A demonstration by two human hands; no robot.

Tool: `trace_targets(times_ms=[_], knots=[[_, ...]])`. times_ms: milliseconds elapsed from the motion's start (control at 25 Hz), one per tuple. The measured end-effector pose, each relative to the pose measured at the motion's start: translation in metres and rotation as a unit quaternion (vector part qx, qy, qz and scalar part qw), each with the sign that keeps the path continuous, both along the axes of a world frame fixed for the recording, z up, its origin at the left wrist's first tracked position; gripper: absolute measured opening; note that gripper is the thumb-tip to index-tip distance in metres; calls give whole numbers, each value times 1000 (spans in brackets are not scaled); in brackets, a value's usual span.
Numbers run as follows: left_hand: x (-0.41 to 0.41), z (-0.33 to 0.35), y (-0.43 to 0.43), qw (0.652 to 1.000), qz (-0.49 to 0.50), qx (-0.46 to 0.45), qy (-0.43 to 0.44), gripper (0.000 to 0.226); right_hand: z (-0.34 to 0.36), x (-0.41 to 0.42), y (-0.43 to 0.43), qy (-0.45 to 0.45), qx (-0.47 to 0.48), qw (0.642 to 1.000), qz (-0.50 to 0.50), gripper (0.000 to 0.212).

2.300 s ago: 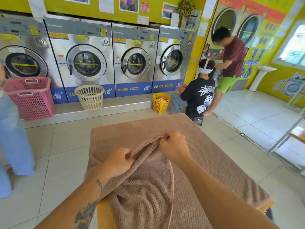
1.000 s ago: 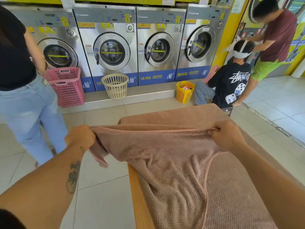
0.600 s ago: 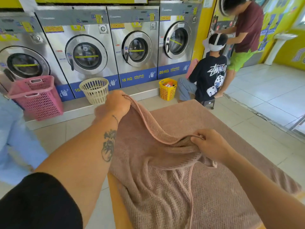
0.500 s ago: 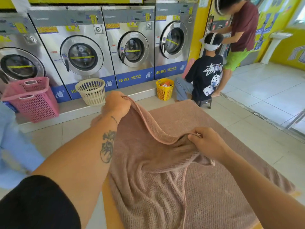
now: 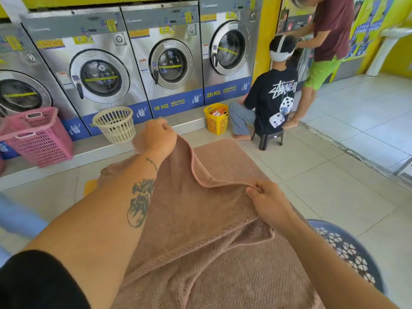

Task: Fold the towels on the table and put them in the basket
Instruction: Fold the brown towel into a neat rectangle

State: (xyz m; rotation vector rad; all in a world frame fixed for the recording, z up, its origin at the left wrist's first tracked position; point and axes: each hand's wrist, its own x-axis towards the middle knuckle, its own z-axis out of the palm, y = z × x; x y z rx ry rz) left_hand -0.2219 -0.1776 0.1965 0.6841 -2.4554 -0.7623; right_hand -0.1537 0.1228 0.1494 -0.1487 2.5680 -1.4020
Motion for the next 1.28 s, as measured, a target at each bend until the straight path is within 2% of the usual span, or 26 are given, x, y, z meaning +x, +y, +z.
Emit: trace_targets(times_ms=[200, 360, 440, 560, 680, 800, 880, 1000, 1080, 1160, 1280], knots=[[-39, 14, 97, 990, -120, -69, -19, 14, -16, -10, 80, 16, 15, 991, -133, 27], [-58, 2, 162, 966, -232, -15, -112, 40, -32, -20, 138, 5, 56, 971, -233, 24], [-58, -21, 182, 944, -283, 24, -169, 46, -50, -18, 162, -36, 103, 966, -233, 20], [-43, -61, 201, 918, -309, 80, -236, 31, -77, -8, 184, -120, 162, 957, -207, 21], [-14, -91, 200, 912, -314, 92, -249, 33, -92, -5, 192, -146, 195, 951, -191, 32], [16, -112, 179, 910, -294, 134, -258, 29, -100, -1, 189, -110, 326, 924, -165, 45], [48, -123, 160, 910, -277, 149, -269, 24, -98, 7, 173, -63, 371, 918, -126, 54], [107, -145, 124, 917, -245, 160, -271, 22, -94, 31, 130, 10, 344, 938, -41, 53], [149, -159, 101, 932, -214, 171, -236, 27, -95, 59, 91, 25, 263, 964, 32, 45], [187, -170, 81, 951, -182, 161, -193, 30, -101, 90, 52, -10, 179, 977, 118, 36], [238, -181, 50, 976, -137, 69, -154, 26, -112, 135, -3, -66, 156, 967, 192, 35]])
